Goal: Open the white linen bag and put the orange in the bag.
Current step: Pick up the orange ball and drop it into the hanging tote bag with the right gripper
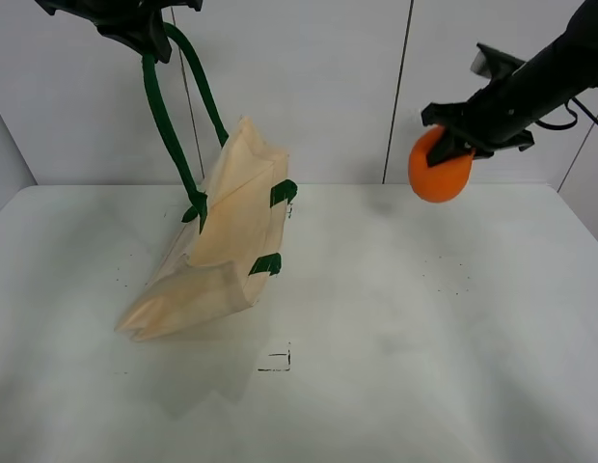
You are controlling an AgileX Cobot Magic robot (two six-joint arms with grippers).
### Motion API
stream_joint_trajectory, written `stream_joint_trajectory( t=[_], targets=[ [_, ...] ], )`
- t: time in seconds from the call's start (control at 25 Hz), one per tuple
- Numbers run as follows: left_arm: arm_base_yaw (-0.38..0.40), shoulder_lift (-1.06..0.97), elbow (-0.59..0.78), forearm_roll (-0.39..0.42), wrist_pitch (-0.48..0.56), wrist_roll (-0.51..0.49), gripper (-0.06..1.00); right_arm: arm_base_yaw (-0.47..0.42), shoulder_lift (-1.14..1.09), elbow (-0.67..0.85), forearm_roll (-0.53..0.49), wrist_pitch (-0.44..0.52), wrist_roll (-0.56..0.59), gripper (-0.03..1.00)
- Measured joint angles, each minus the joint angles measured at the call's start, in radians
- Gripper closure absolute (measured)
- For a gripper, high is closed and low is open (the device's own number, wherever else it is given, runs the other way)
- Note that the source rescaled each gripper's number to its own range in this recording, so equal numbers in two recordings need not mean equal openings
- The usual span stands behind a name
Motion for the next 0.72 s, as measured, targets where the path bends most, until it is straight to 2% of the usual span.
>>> stream_joint_trajectory(
  t=[0.12,0.24,0.48,0.64,0.72],
  targets=[
    [0.0,0.0,0.0,0.0,0.0,-0.001,0.94,0.046,-0.005,-0.03,0.071,0.04,-0.037,0.96],
    [0.0,0.0,0.0,0.0,0.0,-0.002,0.94,0.135,0.027,-0.112,0.071,0.073,-0.042,0.96],
    [0.0,0.0,0.0,-0.004,0.0,-0.002,0.94,0.298,0.167,-0.309,0.071,0.077,-0.01,0.96],
    [0.0,0.0,0.0,-0.005,0.0,-0.002,0.94,0.393,0.292,-0.366,0.072,0.045,-0.003,0.96],
    [0.0,0.0,0.0,-0.011,0.0,-0.002,0.94,0.429,0.349,-0.367,0.072,-0.002,-0.002,0.96]
  ],
)
